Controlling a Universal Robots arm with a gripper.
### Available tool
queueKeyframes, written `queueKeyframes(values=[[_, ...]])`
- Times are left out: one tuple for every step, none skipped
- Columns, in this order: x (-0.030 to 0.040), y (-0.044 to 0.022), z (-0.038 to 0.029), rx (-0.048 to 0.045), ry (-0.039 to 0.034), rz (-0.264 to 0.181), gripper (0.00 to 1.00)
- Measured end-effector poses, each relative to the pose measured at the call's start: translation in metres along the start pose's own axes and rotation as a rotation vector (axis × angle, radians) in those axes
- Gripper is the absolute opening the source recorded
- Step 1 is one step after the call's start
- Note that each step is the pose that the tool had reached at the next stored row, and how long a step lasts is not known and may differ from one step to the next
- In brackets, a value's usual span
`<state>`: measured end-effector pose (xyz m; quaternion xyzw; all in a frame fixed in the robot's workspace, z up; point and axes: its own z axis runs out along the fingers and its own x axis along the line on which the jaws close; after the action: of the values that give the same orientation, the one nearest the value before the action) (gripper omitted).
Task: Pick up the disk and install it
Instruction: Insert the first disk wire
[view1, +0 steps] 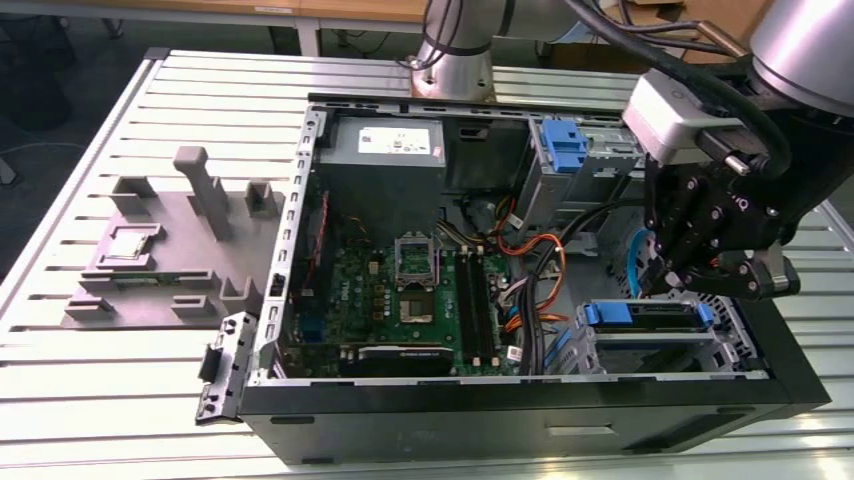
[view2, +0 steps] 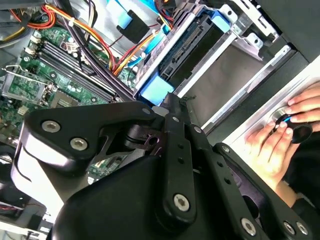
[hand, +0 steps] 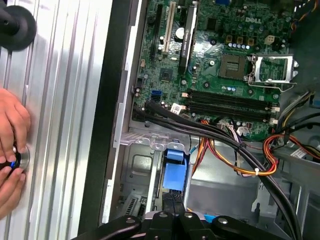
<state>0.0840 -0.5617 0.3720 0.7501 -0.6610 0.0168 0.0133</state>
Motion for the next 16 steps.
queueKeyframes(values=[[0.0000,0.0000,0.0000,0.0001,0.0000,-0.001,0.10],[0.0000,0.0000,0.0001,0.0002,-0.0001,-0.001,0.10],[0.0001,-0.0005,0.0002,0.0002,-0.0002,-0.001,0.10],[0.0002,-0.0015,0.0003,0.0002,-0.0004,-0.001,0.10],[0.0003,-0.0026,0.0003,0.0002,-0.0003,-0.002,0.10],[0.0004,-0.0037,0.0003,0.0002,-0.0001,-0.002,0.10],[0.0005,-0.0044,0.0003,0.0002,-0.0002,-0.002,0.10],[0.0006,-0.0048,0.0003,0.0001,0.0000,-0.002,0.10],[0.0006,-0.0047,0.0003,0.0001,0.0000,-0.002,0.10],[0.0006,-0.0047,0.0003,0.0001,0.0000,-0.002,0.10],[0.0006,-0.0048,0.0003,0.0002,-0.0001,-0.002,0.10],[0.0006,-0.0048,0.0003,0.0001,-0.0001,-0.002,0.10],[0.0007,-0.0048,0.0001,0.0002,-0.0001,-0.002,0.10],[0.0007,-0.0048,-0.0002,0.0002,-0.0001,-0.002,0.10],[0.0007,-0.0048,-0.0007,0.0001,-0.0001,-0.002,0.10],[0.0007,-0.0048,-0.0016,0.0001,0.0000,-0.002,0.10]])
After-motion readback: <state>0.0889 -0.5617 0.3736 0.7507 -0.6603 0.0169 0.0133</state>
